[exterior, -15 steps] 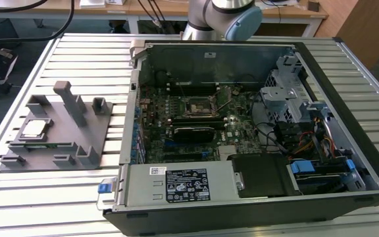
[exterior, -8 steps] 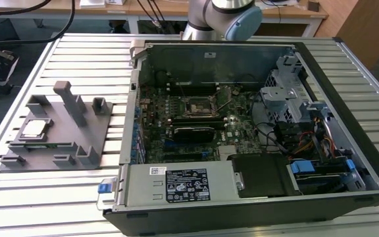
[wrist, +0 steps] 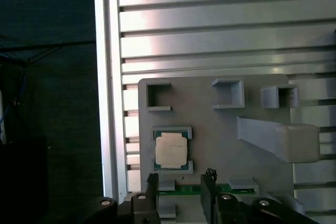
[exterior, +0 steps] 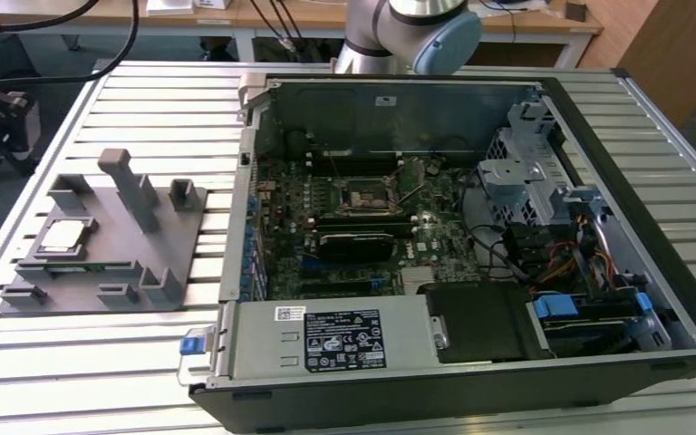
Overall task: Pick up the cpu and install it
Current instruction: 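Pick up the cpu and move it towards the insertion slot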
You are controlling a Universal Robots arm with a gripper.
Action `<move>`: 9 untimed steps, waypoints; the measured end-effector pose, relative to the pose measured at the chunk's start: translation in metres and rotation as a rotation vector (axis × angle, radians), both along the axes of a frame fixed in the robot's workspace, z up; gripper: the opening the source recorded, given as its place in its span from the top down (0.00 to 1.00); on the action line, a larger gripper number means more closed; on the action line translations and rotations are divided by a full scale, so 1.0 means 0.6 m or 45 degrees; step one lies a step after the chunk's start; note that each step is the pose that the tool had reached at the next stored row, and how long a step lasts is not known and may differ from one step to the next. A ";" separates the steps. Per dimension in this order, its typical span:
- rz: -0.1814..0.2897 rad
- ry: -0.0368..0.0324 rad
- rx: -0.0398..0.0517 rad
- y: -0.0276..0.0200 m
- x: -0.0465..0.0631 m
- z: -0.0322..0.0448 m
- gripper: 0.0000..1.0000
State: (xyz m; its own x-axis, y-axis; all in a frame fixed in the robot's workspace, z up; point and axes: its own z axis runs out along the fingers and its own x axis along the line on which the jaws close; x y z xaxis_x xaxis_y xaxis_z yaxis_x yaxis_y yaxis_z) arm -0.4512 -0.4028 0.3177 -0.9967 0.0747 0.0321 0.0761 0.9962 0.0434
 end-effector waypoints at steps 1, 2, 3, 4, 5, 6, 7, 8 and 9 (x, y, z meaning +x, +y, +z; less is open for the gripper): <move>0.000 -0.0001 0.000 0.0000 0.000 -0.001 0.53; 0.000 -0.0001 0.000 0.0000 0.000 -0.002 0.53; 0.000 -0.0002 0.000 0.0000 0.000 -0.004 0.47; 0.000 -0.0002 0.000 0.0000 0.000 -0.006 0.42; 0.000 -0.0003 0.000 0.0000 0.000 -0.008 0.36; 0.000 -0.0003 0.000 0.0000 0.000 -0.010 0.36; 0.001 -0.0002 0.000 0.0000 0.000 -0.011 0.36; 0.001 -0.0001 0.000 0.0000 0.000 -0.012 0.30; 0.001 -0.0002 0.000 0.0000 0.000 -0.013 0.30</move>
State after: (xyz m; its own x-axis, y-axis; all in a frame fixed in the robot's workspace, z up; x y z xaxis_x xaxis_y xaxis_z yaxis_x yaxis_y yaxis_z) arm -0.4512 -0.4028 0.3098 -0.9967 0.0741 0.0319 0.0754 0.9962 0.0433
